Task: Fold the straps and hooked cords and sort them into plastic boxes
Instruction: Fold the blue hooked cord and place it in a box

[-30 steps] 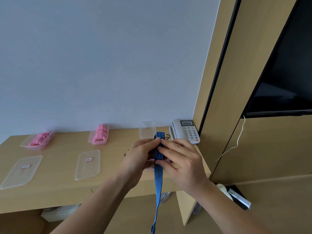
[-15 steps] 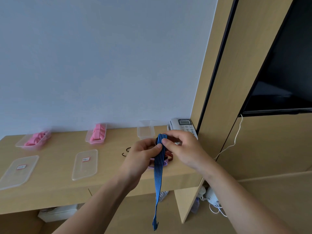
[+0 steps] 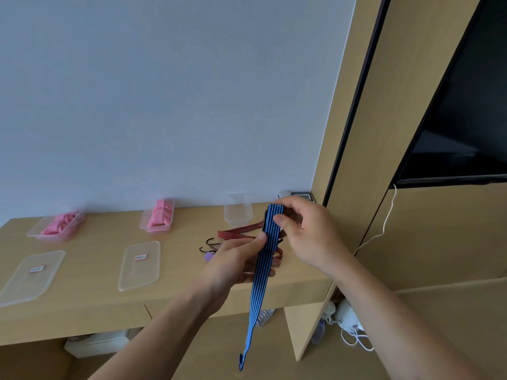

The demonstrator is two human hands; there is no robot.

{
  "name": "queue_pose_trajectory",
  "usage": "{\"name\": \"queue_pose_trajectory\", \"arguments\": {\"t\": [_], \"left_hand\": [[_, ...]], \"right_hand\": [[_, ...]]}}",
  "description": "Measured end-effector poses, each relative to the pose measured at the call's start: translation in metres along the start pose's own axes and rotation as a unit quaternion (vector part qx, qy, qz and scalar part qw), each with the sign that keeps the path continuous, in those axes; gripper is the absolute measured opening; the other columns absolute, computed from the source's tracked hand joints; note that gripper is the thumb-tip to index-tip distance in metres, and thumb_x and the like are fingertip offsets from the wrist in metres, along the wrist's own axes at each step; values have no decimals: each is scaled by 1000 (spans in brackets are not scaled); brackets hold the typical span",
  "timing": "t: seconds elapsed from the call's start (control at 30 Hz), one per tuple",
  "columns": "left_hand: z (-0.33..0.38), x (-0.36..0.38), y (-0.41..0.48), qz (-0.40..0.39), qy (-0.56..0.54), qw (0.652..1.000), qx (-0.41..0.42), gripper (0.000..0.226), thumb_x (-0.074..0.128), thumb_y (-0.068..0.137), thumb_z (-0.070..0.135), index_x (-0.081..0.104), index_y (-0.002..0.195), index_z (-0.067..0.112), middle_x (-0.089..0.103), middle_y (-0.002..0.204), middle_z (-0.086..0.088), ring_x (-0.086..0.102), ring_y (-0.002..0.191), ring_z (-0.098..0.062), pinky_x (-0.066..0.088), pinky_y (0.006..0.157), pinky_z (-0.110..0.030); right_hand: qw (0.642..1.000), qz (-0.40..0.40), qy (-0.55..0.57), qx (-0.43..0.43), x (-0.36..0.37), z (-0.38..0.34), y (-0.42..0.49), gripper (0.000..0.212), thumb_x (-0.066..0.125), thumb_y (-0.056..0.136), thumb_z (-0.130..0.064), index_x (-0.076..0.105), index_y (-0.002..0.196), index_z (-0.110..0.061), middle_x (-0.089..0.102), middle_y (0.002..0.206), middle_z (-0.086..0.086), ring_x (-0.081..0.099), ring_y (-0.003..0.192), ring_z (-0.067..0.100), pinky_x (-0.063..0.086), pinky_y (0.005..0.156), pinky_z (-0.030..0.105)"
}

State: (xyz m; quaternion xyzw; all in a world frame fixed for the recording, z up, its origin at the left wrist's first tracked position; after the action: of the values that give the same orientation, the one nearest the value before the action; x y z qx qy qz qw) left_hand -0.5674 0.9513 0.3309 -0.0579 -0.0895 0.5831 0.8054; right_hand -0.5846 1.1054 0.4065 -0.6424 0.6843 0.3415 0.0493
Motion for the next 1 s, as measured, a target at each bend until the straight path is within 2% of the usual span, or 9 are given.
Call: {"name": "queue_pose_trajectory", "arguments": {"t": [0.17, 0.23, 0.37, 0.43, 0.5, 0.57, 0.7, 0.87, 1.0], "left_hand": [[-3, -2, 3, 29, -14, 999, -20, 51, 62, 82, 72, 82, 91, 26, 80, 99, -14, 78, 91, -31, 60, 75, -34], [-3, -2, 4, 33, -21, 999, -31, 54, 62, 80, 74, 82, 91, 26, 80, 99, -14, 78, 91, -32, 61, 72, -33], [-3, 0, 3, 27, -50, 997, -52, 56, 60, 85, 68, 82, 97, 18, 79, 104, -17, 78, 95, -34, 61, 72, -34], [-2, 0, 2, 23, -72, 996, -54, 54, 59, 92, 61, 81, 102, 13, 79, 106, -18, 77, 97, -34, 61, 70, -32], [-1, -1, 2, 25, -82, 995, -52, 53, 56, 98, 55, 77, 111, 9, 79, 107, -18, 77, 98, -35, 61, 73, -36], [-1, -4, 3, 30, -83, 995, -51, 53, 52, 101, 52, 74, 117, 7, 79, 108, -17, 76, 100, -36, 61, 84, -41], [-1, -7, 3, 35, -95, 993, -53, 49, 51, 103, 45, 74, 117, 5, 77, 110, -20, 74, 105, -39, 56, 100, -51], [2, -9, 7, 35, -124, 991, -41, 40, 57, 101, 40, 76, 114, 6, 78, 105, -18, 77, 90, -33, 61, 89, -44], [-1, -10, 8, 34, -134, 990, -34, 35, 64, 96, 38, 78, 109, 8, 76, 94, -13, 74, 79, -25, 62, 70, -35]], "right_hand": [[997, 59, -3, -46, 1, -5, -5, 22, 71, 89, -9, 71, 110, -15, 67, 92, -17, 69, 84, 4, 57, 78, 24], [994, 81, -12, -78, 0, -7, -8, 23, 72, 88, -7, 71, 110, -13, 68, 94, -13, 71, 82, 8, 57, 75, 22], [984, 120, -17, -127, 1, -9, -17, 26, 74, 85, -1, 71, 109, -7, 72, 97, -3, 71, 78, 9, 50, 72, 7], [981, 126, -13, -148, 3, -11, -21, 27, 73, 84, 3, 71, 110, -7, 71, 98, -3, 72, 80, 11, 53, 74, 11], [975, 124, -12, -184, 4, -13, -26, 29, 72, 83, 6, 71, 110, -6, 72, 100, -1, 71, 88, 10, 56, 80, 18], [968, 124, -32, -217, 5, -14, -30, 31, 73, 80, 7, 72, 109, -5, 73, 103, 0, 68, 94, 8, 53, 86, 16], [960, 127, -57, -244, 4, -10, -39, 34, 76, 76, 9, 73, 108, -4, 73, 106, 1, 68, 101, 11, 51, 92, 19], [957, 97, -67, -264, 14, -2, -54, 34, 80, 74, 7, 75, 105, -4, 72, 113, 3, 66, 108, 16, 49, 97, 23], [952, 68, -96, -282, 22, 1, -60, 35, 82, 70, 9, 77, 101, -5, 72, 112, 3, 65, 107, 18, 51, 96, 26]]}}
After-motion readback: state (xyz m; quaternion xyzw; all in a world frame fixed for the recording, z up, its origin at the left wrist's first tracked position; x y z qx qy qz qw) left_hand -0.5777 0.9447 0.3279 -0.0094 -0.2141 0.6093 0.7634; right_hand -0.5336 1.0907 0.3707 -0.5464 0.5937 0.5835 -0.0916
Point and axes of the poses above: each hand's wrist, its own y-axis towards the middle knuckle, its own x-axis out of the palm, z = x × y, the point moved 5 cm from there along y, towards the middle knuckle
